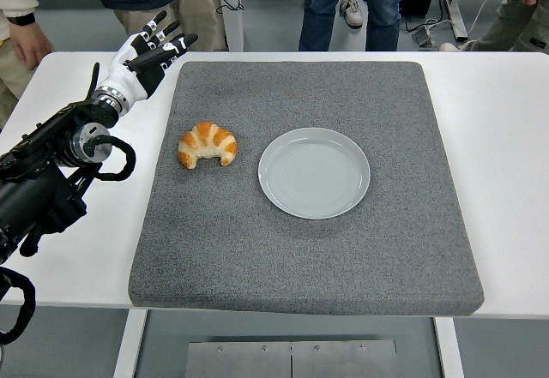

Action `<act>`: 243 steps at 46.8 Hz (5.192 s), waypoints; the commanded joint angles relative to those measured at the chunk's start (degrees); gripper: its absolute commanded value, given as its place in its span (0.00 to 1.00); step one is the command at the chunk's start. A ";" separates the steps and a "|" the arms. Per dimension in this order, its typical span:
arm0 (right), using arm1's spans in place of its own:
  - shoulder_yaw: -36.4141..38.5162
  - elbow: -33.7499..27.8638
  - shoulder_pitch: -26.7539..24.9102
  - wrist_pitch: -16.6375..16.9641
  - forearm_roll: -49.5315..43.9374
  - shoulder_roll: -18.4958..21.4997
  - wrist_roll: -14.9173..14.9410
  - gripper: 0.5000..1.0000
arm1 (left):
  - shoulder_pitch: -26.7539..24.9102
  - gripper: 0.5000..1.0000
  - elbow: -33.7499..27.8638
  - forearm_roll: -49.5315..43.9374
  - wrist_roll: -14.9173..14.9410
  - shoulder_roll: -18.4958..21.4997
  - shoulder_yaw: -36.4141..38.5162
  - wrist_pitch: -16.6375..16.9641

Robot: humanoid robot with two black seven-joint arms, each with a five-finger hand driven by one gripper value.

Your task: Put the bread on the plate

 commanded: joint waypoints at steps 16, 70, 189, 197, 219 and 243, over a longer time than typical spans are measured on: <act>0.00 0.00 0.00 -0.01 0.00 0.00 0.00 1.00 | -0.17 0.94 0.00 -0.18 0.00 0.20 -0.08 -0.01; 0.00 0.00 0.00 -0.01 0.00 0.00 0.00 1.00 | -4.21 0.94 -32.25 0.09 0.53 23.93 16.44 3.24; 0.00 0.00 0.00 -0.01 0.00 0.00 0.00 1.00 | 1.50 0.91 -40.79 74.44 8.79 21.74 29.45 22.93; 0.00 0.00 0.00 -0.01 0.00 0.00 0.00 1.00 | 1.94 0.91 -39.11 75.41 8.79 20.24 29.45 23.98; 0.00 0.00 0.00 -0.01 0.00 0.00 -0.09 1.00 | 1.85 0.91 -34.19 75.32 8.88 17.43 29.45 26.27; 0.00 0.00 0.00 -0.01 0.00 0.00 0.00 1.00 | 1.85 0.91 -30.59 74.80 8.79 16.02 29.45 27.59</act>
